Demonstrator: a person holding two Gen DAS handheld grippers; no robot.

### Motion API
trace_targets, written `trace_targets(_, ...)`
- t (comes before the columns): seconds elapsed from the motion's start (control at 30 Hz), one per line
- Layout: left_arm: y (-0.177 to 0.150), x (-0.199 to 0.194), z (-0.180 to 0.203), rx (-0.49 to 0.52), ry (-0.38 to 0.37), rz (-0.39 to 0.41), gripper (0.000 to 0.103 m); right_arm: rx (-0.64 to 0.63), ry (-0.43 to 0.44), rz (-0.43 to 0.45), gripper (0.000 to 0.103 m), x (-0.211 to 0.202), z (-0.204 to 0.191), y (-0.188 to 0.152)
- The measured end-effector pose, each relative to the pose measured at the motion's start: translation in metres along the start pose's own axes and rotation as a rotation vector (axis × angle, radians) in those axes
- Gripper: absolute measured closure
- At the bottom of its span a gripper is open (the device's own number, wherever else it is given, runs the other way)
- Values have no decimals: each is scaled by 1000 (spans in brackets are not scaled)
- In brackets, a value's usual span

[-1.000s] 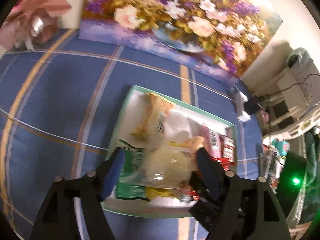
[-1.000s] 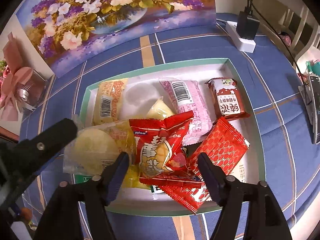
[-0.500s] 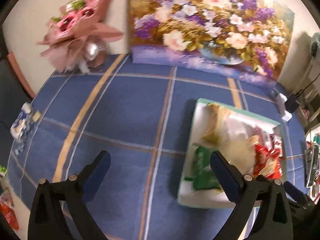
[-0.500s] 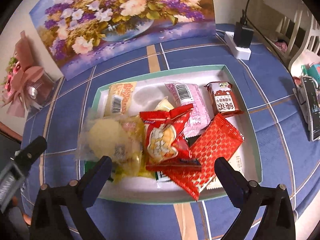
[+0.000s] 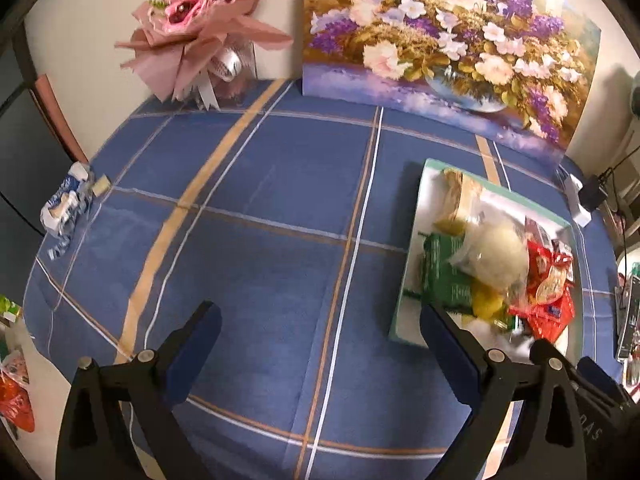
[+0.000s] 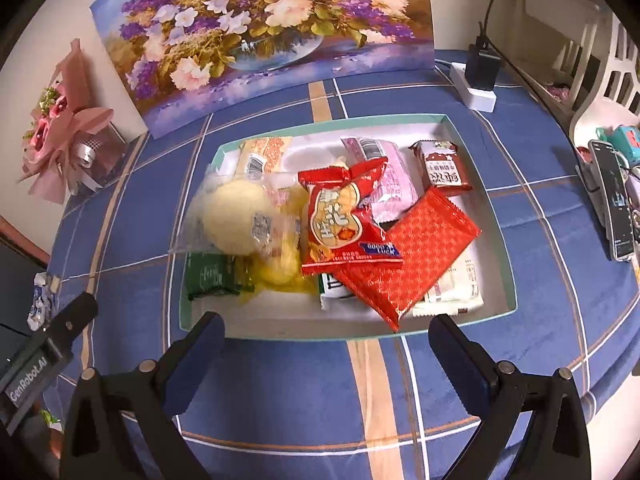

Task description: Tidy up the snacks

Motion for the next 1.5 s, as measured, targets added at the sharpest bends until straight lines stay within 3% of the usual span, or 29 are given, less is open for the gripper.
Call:
trace_targets(0.63,-4,14,-7,13,44,-61,3,-31,-11,-6,0,2,-7,1)
trace_targets(1.5,-1,20,-20,6,128,-70,3,-69,-26,-14,0,4,-16,1)
Point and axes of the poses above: each gripper's, at about its wrist camera, not at the fingertips, and x roughly the way its jaws point, z to its right, y to its top, the point moved 4 cm from there along x, roughly the way its jaws point, and after that the axes turned 14 degrees about -x, right-handed, at the moved point
